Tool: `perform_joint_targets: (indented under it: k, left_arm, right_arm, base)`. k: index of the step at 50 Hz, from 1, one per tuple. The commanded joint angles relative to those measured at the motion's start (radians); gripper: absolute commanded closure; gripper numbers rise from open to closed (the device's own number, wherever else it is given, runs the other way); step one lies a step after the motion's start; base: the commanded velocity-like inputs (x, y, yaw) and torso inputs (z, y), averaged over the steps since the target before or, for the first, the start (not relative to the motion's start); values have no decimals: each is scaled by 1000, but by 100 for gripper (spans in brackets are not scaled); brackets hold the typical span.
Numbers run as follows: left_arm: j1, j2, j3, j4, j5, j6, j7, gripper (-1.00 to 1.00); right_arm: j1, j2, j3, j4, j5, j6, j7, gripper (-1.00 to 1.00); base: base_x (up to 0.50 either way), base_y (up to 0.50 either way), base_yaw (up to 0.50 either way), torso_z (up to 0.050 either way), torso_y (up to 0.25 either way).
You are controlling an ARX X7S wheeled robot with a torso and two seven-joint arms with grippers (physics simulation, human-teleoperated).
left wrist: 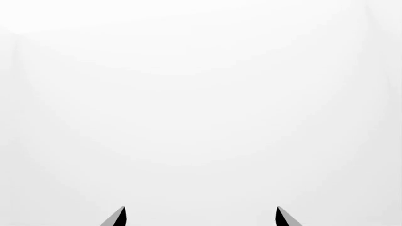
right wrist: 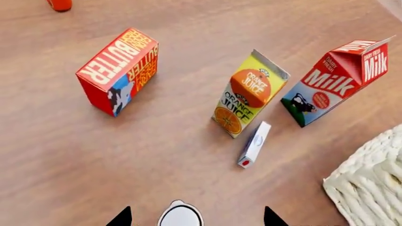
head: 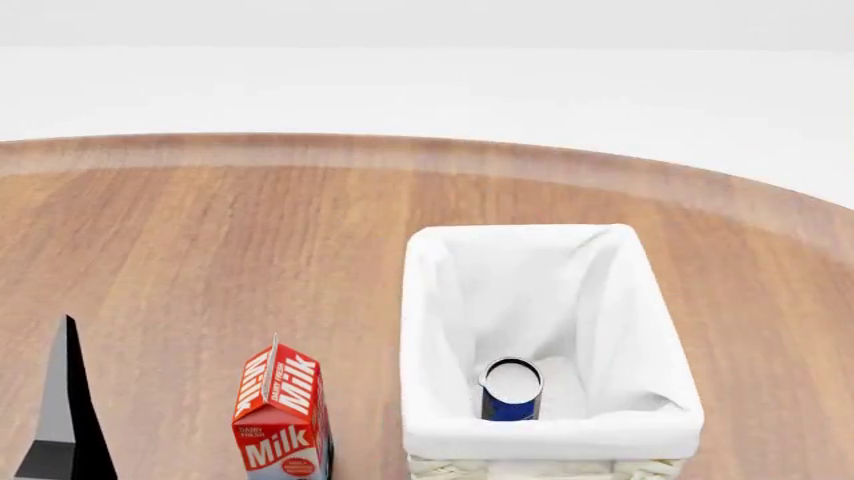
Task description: Pick up the alphabet soup and the tomato sauce, and put them in the basket.
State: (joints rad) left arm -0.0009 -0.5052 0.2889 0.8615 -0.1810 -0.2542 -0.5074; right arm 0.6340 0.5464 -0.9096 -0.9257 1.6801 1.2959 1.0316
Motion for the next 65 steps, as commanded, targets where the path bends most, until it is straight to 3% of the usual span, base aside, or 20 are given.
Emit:
perform_joint_targets:
  k: [1,5,7,12,15,65]
  left_arm:
    - [-1,-2,1,0,-1,0,-2,-100]
    - [3,-1,6,-6,2,8,-2,-100]
    - [5,-1,6,-3,2,10,-3,-100]
    - [4,-4,5,3,1,5,-5,-100]
    - [0,-3,6,-3,0,6,-4,-100]
    - [-3,-12,12,-3,-5,5,-12,-100]
  right_arm:
    - [-36,4,-23,-5,-30,-4,-14,-100]
    - [-57,11,-21,6,-81,-3,-62,-100]
    - [-100,24,-33,17,-227,-12,-166,-100]
    - [-121,35,-45,32,-259,-23,-194,-100]
    - [-170,54,-104,53,-427,-59,-299,-100]
    - [-226,77,-242,302,-780,-304,-566,-100]
  base:
    - [0,0,0,0,0]
    - [0,0,0,0,0]
    - [0,0,0,0,0]
    - [0,0,0,0,0]
    - [0,0,0,0,0]
    - [0,0,0,0,0]
